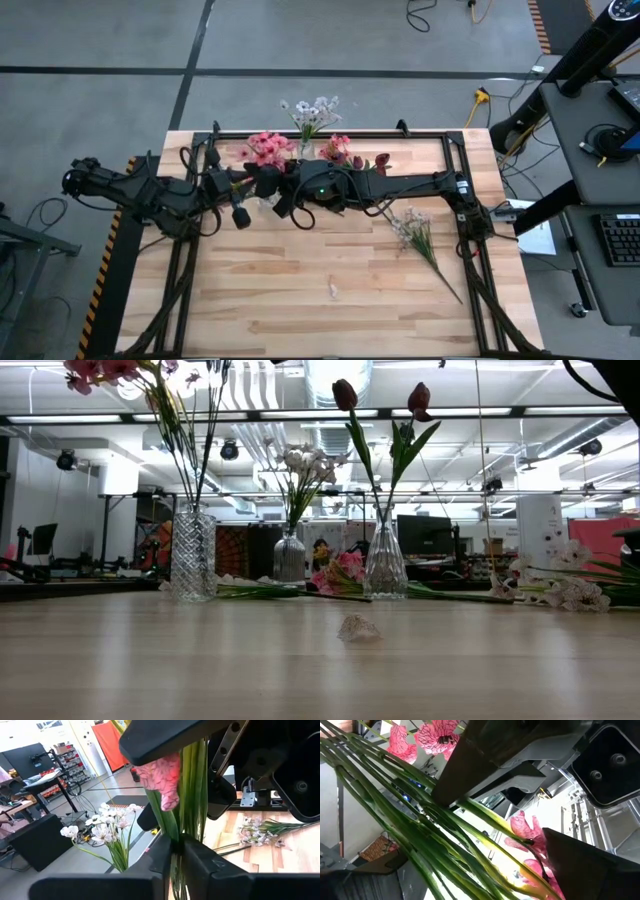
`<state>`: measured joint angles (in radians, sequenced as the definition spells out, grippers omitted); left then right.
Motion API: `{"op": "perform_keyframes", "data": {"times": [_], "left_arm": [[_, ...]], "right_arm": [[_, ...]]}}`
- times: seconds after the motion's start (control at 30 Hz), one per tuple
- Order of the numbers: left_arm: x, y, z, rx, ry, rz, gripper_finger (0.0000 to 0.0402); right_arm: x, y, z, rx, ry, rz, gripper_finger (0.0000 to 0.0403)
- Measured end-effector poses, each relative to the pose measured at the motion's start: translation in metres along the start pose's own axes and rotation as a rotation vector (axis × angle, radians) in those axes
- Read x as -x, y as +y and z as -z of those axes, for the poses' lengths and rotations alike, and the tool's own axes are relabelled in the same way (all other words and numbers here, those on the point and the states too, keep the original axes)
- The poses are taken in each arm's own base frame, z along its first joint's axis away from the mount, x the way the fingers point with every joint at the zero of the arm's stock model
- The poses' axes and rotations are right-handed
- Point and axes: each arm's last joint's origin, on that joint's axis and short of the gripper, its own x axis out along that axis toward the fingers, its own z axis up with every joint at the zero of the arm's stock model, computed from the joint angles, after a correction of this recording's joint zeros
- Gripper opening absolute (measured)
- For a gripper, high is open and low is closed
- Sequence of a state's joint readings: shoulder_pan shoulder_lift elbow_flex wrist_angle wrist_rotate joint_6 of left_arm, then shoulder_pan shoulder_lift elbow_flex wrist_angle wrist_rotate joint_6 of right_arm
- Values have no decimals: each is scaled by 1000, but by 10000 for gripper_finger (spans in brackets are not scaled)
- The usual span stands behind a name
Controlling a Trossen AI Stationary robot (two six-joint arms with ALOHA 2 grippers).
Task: Sort flowers into vase by color
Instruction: Put the left pink flower into the bottom left transparent vase
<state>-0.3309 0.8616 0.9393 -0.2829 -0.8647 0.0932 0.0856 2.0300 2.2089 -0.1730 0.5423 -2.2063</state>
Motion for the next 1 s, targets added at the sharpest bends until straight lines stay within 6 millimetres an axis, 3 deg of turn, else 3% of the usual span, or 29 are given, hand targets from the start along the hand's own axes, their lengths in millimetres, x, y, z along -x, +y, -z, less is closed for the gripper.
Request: {"op": "perform_keyframes", "data": {"times": [0.57,1.0], "left_arm": [[4,6,-1,17,-11,-28,1],[5,6,0,13,-1,-36,0]], "right_arm": [[4,-5,0,-5,116,-42,336],[25,-24,-3,-37,129,-7,336]]}}
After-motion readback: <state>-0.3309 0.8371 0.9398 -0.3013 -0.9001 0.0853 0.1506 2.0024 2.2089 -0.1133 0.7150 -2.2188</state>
